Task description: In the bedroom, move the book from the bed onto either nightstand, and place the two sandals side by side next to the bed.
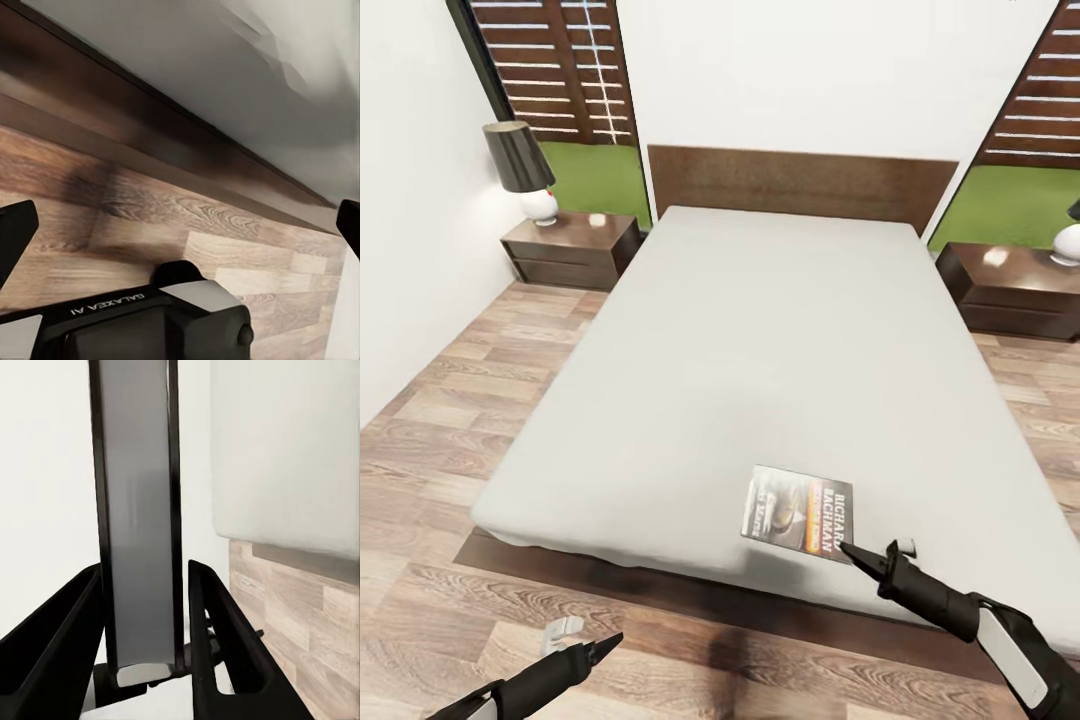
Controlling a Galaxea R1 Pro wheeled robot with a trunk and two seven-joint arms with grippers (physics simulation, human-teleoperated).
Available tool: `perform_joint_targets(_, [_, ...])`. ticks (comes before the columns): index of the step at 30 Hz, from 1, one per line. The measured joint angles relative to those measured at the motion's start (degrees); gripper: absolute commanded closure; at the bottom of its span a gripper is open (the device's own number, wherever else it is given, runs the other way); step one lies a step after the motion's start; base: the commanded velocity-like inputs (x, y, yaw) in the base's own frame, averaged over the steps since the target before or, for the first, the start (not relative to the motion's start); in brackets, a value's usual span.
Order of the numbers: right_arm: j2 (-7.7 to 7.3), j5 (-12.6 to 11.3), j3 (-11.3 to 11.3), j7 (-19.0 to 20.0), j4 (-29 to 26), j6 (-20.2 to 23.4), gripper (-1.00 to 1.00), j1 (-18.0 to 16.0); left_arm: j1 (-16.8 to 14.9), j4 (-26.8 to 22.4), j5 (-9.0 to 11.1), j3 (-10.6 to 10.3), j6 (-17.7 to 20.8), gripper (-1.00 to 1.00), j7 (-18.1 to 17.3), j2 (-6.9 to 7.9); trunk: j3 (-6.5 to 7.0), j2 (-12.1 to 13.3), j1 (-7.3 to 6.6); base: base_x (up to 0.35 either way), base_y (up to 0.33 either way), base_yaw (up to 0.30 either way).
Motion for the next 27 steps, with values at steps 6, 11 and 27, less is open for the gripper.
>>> perform_joint_targets(6, [-0.36,0.9,0.0,0.2,1.2,-0.6,1.0,0.1,0.0,0.0,-0.1,0.0,0.0,-1.0,-0.1,0.0,1.08,2.4,-1.32,0.0,0.0,0.0])
perform_joint_targets(11, [-0.34,1.6,0.0,0.2,3.3,-0.5,1.0,0.1,0.0,0.0,-0.1,-0.1,0.0,-1.0,0.0,0.0,1.98,4.4,-2.42,0.0,0.0,0.0])
perform_joint_targets(27, [-1.08,1.5,-0.8,0.1,22.1,-1.3,1.0,0.1,0.0,0.0,-0.1,-0.1,0.0,-1.0,0.0,-0.35,4.85,10.8,-5.93,0.0,0.0,0.0])
